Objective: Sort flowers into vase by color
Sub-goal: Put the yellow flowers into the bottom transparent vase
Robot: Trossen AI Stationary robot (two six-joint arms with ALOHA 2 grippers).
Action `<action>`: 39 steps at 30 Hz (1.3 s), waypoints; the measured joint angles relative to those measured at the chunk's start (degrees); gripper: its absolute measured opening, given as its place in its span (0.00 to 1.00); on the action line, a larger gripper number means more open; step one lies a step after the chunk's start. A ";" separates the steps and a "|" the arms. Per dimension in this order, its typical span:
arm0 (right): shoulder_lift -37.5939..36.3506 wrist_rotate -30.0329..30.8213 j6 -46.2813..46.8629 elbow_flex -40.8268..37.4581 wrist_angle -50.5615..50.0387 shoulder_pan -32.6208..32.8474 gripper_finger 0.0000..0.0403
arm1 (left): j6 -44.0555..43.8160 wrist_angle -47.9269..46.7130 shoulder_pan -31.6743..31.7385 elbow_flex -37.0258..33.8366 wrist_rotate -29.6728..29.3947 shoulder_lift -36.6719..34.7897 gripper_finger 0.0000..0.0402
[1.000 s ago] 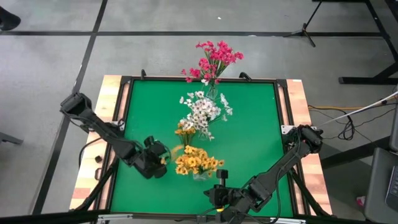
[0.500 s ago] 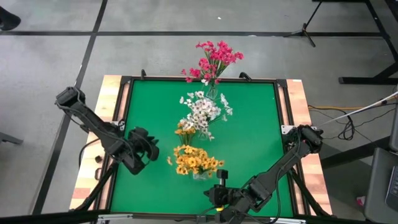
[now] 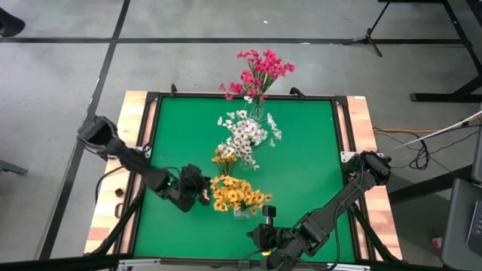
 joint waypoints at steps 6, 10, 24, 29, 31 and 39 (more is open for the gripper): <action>0.00 -0.02 -0.01 0.00 -0.04 0.02 0.01 | 8.80 8.56 3.25 0.00 2.99 4.58 0.30; 0.02 -0.02 -0.02 0.00 -0.17 0.02 0.01 | 10.71 12.11 3.76 0.00 1.17 4.56 0.30; 0.02 0.00 -0.04 0.00 -0.24 0.02 0.01 | 14.11 15.63 6.39 0.00 2.64 5.67 0.30; 0.02 -0.07 -0.04 0.00 -0.22 0.02 0.01 | 15.67 15.77 6.42 0.00 1.45 5.69 0.30; 0.02 -0.21 -0.02 0.00 -0.20 0.02 0.01 | 15.07 16.19 6.44 0.00 1.15 5.69 0.30; 0.02 -0.55 -0.02 0.00 0.02 0.00 0.01 | 18.31 14.44 7.82 0.00 2.66 6.17 0.30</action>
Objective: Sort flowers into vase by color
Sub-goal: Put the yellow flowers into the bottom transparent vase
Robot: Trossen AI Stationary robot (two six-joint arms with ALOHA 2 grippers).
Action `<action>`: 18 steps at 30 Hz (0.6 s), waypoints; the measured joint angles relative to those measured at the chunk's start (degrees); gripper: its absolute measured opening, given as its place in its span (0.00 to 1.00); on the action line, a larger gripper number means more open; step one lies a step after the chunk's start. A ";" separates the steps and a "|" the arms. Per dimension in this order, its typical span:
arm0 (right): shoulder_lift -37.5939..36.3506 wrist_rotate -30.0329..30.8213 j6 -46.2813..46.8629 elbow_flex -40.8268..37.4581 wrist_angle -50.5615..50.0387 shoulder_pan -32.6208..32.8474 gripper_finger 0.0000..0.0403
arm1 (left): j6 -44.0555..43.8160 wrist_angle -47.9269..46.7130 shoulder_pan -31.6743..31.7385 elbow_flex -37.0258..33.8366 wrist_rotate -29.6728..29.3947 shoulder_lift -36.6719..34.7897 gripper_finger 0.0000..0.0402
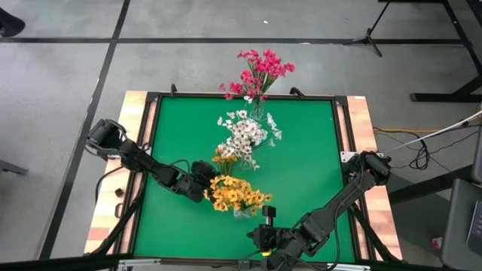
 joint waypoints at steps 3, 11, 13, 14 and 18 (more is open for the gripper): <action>0.00 -0.01 0.00 0.00 0.02 0.00 0.01 | -0.96 -1.05 -0.06 0.04 0.11 -0.04 0.30; 0.00 -0.02 0.00 -0.02 0.00 0.00 0.01 | -8.93 -4.18 -0.01 0.04 3.95 -0.04 0.30; 0.00 -0.05 -0.01 -0.02 0.00 0.00 0.01 | -8.93 -4.18 0.44 0.04 5.22 -0.04 0.30; 0.00 -0.25 0.00 -0.02 0.00 0.00 0.01 | -8.93 -4.18 0.76 0.04 6.38 -0.04 0.31; 0.00 -2.31 -0.02 -0.04 0.00 0.00 0.01 | -8.93 -4.39 2.19 0.04 11.26 -0.04 0.37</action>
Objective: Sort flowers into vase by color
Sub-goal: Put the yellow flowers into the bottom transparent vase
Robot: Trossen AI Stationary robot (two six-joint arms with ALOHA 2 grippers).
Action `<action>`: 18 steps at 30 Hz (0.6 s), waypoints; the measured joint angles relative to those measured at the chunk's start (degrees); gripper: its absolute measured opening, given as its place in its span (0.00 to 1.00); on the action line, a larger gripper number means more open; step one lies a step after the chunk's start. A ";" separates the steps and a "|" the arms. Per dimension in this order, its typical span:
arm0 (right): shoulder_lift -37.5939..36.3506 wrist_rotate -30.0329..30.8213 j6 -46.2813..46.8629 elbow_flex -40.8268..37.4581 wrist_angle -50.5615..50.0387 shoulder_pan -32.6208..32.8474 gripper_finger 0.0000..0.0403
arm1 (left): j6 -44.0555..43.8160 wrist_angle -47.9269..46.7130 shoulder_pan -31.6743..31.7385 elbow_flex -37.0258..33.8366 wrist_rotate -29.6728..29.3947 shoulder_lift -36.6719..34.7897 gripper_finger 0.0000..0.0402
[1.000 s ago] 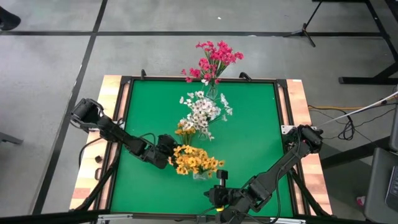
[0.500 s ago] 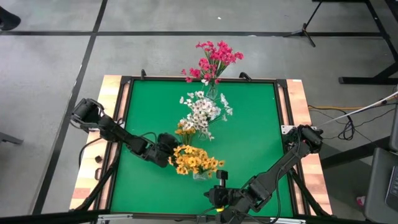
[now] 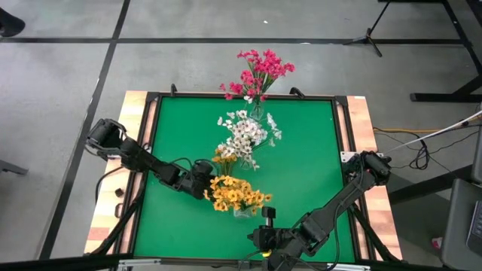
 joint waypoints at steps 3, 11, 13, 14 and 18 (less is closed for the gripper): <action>0.00 -0.75 0.00 0.00 -0.02 0.00 0.01 | 0.00 -0.04 1.30 0.00 3.16 0.00 0.42; 0.00 -0.75 -0.19 0.00 -0.11 0.00 0.01 | -2.18 0.35 4.47 0.00 4.16 0.00 0.50; 0.00 -0.75 -0.48 0.00 -0.17 0.00 0.01 | -3.23 0.48 4.95 0.00 4.26 0.10 0.50; 0.00 -0.75 -0.78 0.00 -0.17 0.00 0.01 | -3.46 0.93 5.13 0.00 4.23 0.53 0.50; 0.00 -0.75 -1.49 0.00 -0.15 0.00 0.01 | -3.73 4.99 5.60 -0.02 4.58 3.78 0.49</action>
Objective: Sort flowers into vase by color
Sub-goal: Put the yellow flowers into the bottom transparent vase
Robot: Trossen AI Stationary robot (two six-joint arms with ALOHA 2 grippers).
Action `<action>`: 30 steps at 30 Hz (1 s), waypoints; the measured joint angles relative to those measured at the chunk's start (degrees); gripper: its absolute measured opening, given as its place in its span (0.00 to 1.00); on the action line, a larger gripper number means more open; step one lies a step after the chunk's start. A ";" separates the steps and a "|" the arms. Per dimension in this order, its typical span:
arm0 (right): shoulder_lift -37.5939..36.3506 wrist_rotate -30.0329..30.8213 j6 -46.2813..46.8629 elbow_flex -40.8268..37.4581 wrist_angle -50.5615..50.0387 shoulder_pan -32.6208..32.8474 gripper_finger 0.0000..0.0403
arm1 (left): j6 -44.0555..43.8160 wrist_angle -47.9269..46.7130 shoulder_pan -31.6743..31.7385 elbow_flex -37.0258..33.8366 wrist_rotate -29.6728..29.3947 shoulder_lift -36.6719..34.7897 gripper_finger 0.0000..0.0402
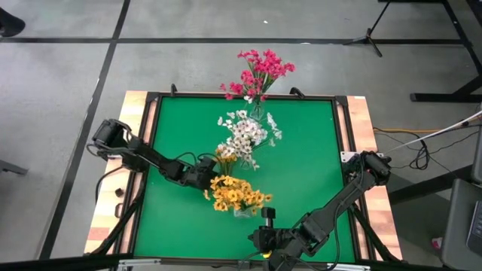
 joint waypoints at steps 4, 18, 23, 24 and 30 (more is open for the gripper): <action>0.00 -0.15 0.00 0.00 -0.08 0.00 0.01 | -0.94 5.82 0.11 0.12 -0.88 4.23 0.49; 0.00 -0.98 1.30 0.00 0.11 0.00 0.01 | -1.80 6.53 -0.92 0.13 -3.13 4.29 0.27; 0.00 -1.01 2.08 0.00 0.14 0.00 0.01 | -2.06 6.44 -0.93 0.12 -3.70 4.33 0.08; 0.00 -1.01 2.15 0.00 0.15 0.00 0.01 | -2.15 6.41 -0.92 0.11 -3.77 4.33 0.05; 0.00 -1.02 2.21 0.00 0.15 0.00 0.01 | -3.10 3.80 -1.34 0.17 -3.60 4.28 0.01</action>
